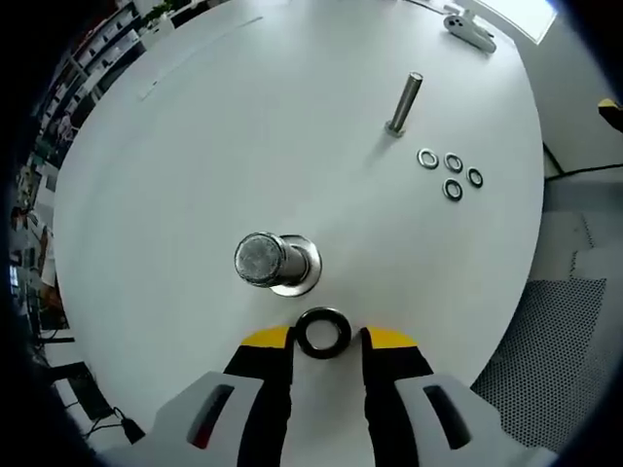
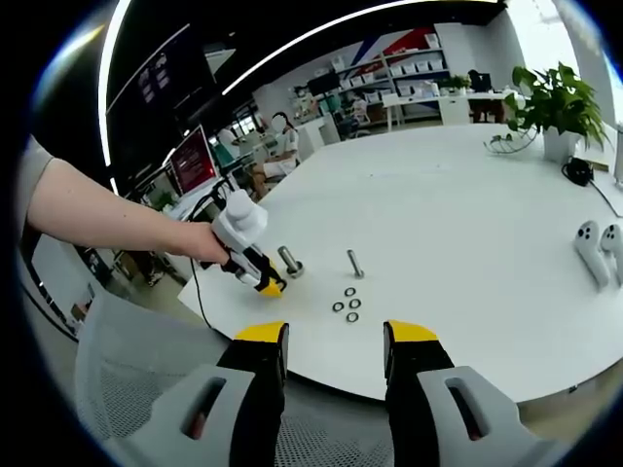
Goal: Place the washer onto the threaded stud by aligning its center hole with the stud, sliding it down to the base, and recovering from edge contact or off-axis alignment until the washer reaches the visible bottom stop.
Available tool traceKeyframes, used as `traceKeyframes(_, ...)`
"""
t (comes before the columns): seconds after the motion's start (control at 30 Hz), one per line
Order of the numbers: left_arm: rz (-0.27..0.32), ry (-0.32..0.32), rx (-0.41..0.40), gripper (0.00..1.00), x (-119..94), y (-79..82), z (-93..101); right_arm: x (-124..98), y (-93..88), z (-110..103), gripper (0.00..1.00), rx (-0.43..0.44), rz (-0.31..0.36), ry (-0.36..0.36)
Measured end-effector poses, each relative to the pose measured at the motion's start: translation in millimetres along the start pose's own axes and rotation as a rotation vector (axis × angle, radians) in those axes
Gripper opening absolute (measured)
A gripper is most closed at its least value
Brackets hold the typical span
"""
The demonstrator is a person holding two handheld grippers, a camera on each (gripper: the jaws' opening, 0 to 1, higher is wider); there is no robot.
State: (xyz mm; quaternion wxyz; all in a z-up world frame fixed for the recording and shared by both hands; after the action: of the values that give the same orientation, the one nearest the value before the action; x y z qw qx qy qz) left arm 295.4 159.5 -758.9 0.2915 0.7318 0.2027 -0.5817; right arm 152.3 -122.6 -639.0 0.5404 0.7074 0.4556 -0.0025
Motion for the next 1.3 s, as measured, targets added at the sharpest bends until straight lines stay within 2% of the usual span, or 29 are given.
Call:
traceKeyframes(0.1, 0.002, 0.005, -0.022, 0.21, -0.3, -1.4, -0.6, 0.1, -0.2, -0.1, 0.41, 0.000, -0.002, 0.000)
traceKeyframes(0.3, -0.002, 0.009, -0.030, 0.21, 0.5, -1.5, -0.6, 0.4, -0.5, -0.1, 0.41, -0.002, -0.006, 0.002)
traceKeyframes(0.6, 0.011, 0.022, -0.097, 0.20, -0.5, -4.7, -0.8, 0.4, -0.6, -0.3, 0.41, -0.002, -0.007, 0.005)
traceKeyframes(0.97, -0.006, 0.017, -0.112, 0.19, -3.4, -6.3, 1.2, -0.1, 0.3, -0.4, 0.41, 0.002, 0.005, 0.006)
traceKeyframes(1.3, 0.019, 0.020, -0.094, 0.19, -13.1, -4.2, -5.9, -0.1, 0.1, -0.3, 0.40, 0.005, 0.004, 0.004)
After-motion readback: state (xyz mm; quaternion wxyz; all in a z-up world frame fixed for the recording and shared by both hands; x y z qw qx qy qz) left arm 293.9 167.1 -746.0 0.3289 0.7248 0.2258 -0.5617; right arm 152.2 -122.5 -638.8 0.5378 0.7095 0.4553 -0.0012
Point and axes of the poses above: the point that each gripper's makers call its tool centre point, and the gripper's own axes: x roughly forward along the fingers, z roughly to its right, y roughly out of its top, the point moved 8 cm from there along -x, roughly backward along the fingers, and after that the axes turned 9 degrees about y, right-handed, at the moved point
